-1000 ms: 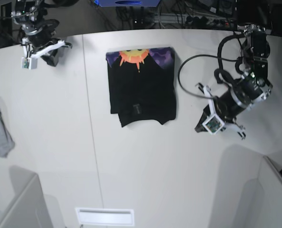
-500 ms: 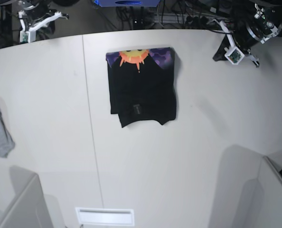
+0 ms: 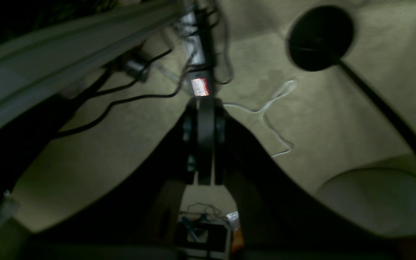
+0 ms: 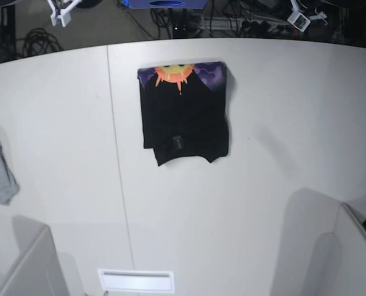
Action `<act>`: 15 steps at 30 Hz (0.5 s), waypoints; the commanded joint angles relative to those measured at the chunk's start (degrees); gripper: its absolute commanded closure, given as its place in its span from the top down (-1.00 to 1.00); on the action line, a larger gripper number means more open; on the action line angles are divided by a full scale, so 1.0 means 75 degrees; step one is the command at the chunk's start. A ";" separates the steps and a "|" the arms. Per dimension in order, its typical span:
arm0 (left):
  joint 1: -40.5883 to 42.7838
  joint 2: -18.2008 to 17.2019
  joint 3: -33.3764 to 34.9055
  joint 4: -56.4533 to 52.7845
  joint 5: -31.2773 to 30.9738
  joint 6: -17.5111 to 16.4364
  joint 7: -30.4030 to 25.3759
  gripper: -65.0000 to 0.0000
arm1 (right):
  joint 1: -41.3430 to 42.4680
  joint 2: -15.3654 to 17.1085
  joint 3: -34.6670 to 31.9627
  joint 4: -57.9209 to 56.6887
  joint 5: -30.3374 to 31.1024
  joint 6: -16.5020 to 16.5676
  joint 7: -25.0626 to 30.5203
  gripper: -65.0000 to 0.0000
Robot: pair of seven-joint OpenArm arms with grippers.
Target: Fold the T-shirt properly
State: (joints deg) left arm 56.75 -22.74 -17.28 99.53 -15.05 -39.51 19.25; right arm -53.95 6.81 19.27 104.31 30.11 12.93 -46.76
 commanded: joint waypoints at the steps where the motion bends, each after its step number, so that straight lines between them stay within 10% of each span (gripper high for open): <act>1: 0.0105 0.0061 -0.0035 -0.0195 -0.0062 -0.0066 -0.0087 -1.00 | -0.0056 0.0165 -0.0172 -0.0141 -0.0011 0.0005 0.0017 -1.00; 15: -0.2943 0.1678 0.0469 -0.5575 0.3489 0.0397 -0.0310 -1.00 | 0.2605 0.1630 -0.4462 -0.5650 -0.0011 -0.0042 0.2502 -1.00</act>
State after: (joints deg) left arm 33.85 -9.85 -13.63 57.49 11.25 -36.29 17.10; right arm -33.78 18.24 -14.44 61.32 29.93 12.58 -27.09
